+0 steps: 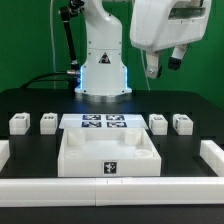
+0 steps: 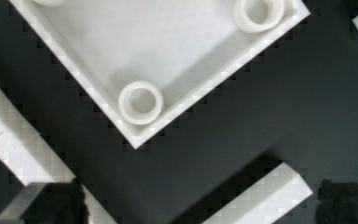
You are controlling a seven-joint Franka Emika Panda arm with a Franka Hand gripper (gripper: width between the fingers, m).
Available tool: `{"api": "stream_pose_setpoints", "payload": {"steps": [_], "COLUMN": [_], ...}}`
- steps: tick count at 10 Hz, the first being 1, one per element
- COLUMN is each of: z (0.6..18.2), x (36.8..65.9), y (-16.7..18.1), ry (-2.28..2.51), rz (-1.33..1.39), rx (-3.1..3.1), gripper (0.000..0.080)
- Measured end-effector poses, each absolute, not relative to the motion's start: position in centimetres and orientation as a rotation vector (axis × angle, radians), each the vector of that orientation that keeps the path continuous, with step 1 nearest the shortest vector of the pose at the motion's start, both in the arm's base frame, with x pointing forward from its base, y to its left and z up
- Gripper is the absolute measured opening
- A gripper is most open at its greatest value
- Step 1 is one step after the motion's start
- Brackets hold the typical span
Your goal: Assemble square table
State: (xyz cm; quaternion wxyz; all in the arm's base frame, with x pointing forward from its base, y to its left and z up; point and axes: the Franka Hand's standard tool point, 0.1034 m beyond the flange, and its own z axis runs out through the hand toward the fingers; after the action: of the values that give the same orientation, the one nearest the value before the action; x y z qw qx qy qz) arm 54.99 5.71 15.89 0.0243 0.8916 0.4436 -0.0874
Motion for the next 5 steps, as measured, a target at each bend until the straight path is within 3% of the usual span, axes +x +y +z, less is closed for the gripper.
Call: {"api": "stream_pose_setpoints", "payload": {"steps": [2, 5], "z": [15.8, 14.6], "x": [54.8, 51.5], "y": [5.6, 3.0], "ry": [1.375, 1.46], "rz": [-0.274, -0.339], "rx": [2.758, 2.714], "gripper": [0.065, 0.065]}}
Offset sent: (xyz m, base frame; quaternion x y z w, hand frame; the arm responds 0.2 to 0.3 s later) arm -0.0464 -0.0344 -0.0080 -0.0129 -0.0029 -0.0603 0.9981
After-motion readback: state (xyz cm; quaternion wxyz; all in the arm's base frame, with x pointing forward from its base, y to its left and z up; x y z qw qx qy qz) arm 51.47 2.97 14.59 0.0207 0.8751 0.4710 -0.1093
